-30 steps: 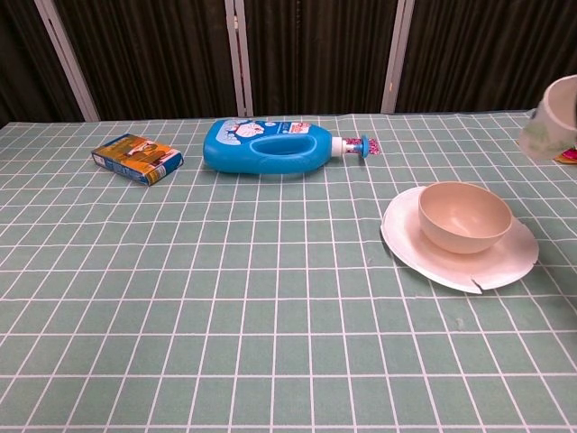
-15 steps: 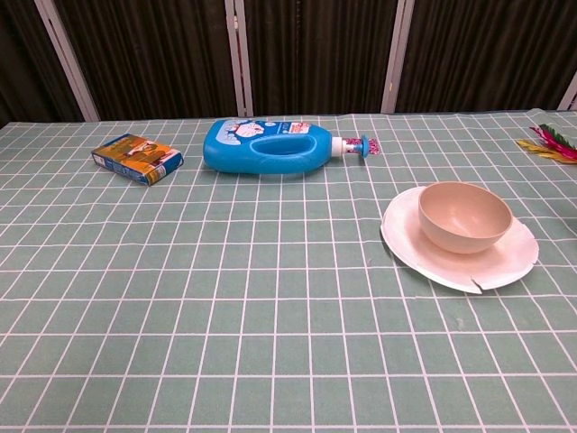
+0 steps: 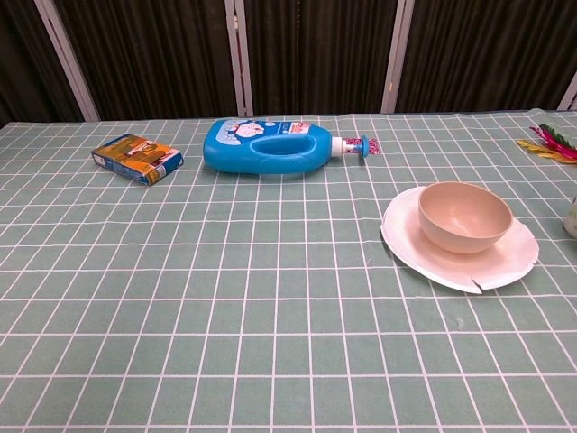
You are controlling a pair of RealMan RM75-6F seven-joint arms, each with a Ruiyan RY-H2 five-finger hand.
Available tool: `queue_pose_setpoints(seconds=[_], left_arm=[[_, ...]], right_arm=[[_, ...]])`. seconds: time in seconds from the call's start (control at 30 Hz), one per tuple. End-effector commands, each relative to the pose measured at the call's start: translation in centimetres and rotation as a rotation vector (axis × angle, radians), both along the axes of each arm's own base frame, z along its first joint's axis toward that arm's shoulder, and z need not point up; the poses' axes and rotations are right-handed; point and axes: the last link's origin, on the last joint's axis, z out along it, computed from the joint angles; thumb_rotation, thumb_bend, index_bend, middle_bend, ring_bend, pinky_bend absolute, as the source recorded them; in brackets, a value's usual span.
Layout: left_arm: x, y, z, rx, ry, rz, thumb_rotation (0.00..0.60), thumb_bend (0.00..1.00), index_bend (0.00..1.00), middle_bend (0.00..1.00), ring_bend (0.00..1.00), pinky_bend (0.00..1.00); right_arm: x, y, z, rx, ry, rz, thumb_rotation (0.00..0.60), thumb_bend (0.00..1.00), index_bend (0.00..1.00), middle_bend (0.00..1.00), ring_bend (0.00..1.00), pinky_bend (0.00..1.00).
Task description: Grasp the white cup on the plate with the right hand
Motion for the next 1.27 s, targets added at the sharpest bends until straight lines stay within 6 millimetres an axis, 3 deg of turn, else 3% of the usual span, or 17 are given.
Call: queue_pose_setpoints(seconds=[0.03,0.3,0.53,0.77,1.0,1.27], left_arm=[[0.0,0.0,0.0,0.0,0.0,0.0,0.6,0.0,0.0,0.0,0.0,0.0],[0.1,-0.1,0.0,0.001,0.0,-0.003,0.6,0.0,0.0,0.0,0.0,0.0],[0.1,0.0,0.0,0.001,0.002,-0.003,0.6,0.0,0.0,0.0,0.0,0.0],[-0.1,0.0,0.1,0.007,-0.002,0.0,0.6,0.0,0.0,0.0,0.0,0.0],[-0.2,0.0,-0.1,-0.004,0.008,0.006,0.6,0.0,0.0,0.0,0.0,0.0],[-0.2,0.0,-0.4,-0.006,0.018,0.002,0.6,0.0,0.0,0.0,0.0,0.0]], right_arm=[[0.1,0.1,0.2,0.009,0.0,0.004,0.6,0.3,0.53,0.07,0.0,0.0],[0.0,0.7,0.8,0.02,-0.005,-0.006,0.6,0.21,0.23,0.0,0.0,0.0],[0.1,1.5,1.2,0.009,-0.014,0.007,0.6,0.21,0.16,0.0,0.0,0.0],[1.4,4.2,3.1,-0.046,-0.043,0.112,0.6,0.15,0.02,0.0,0.0,0.0],[1.6,9.4,4.8,-0.044,-0.012,0.256,0.6,0.02,0.0,0.0,0.0,0.0],[1.4,11.2,5.5,-0.043,-0.015,0.301,0.6,0.0,0.0,0.0,0.0,0.0]])
